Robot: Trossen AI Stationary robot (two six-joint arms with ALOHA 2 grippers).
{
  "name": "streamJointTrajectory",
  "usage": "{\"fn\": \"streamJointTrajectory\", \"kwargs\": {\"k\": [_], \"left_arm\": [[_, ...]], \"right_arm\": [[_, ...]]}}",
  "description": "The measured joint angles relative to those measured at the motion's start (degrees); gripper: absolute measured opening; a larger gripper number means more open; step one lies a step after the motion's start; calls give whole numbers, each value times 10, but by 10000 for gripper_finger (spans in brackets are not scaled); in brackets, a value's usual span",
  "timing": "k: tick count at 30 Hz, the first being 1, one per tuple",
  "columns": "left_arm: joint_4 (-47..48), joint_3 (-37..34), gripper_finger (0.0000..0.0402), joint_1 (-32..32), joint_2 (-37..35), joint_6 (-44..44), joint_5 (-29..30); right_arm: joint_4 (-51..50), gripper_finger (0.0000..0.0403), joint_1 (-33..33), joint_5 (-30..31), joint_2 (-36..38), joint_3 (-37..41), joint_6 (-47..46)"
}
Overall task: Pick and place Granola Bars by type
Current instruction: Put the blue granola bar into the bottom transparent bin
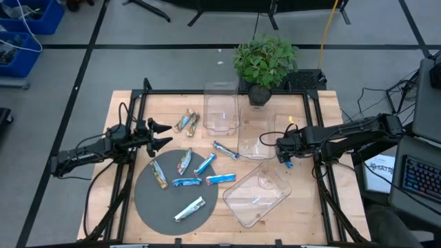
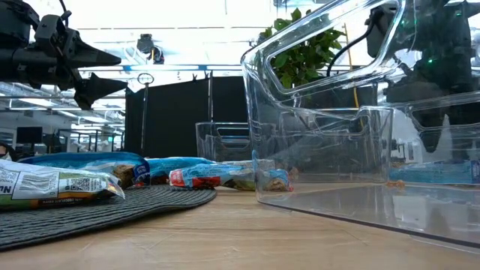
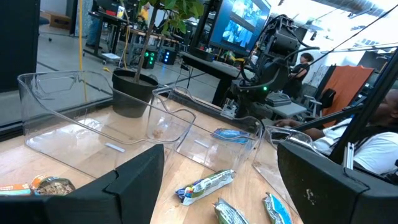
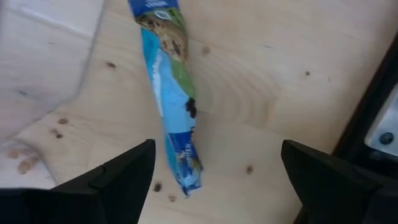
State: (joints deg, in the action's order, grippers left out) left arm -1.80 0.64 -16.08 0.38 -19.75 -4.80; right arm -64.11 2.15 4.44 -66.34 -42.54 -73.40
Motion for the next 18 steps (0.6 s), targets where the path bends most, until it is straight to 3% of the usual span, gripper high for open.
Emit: {"fn": "streamJointTrajectory", "kwargs": {"k": [18], "left_arm": [[0, 0, 310, 0, 0, 0, 0]], "right_arm": [[119, 338, 40, -2, 63, 81, -23]]}}
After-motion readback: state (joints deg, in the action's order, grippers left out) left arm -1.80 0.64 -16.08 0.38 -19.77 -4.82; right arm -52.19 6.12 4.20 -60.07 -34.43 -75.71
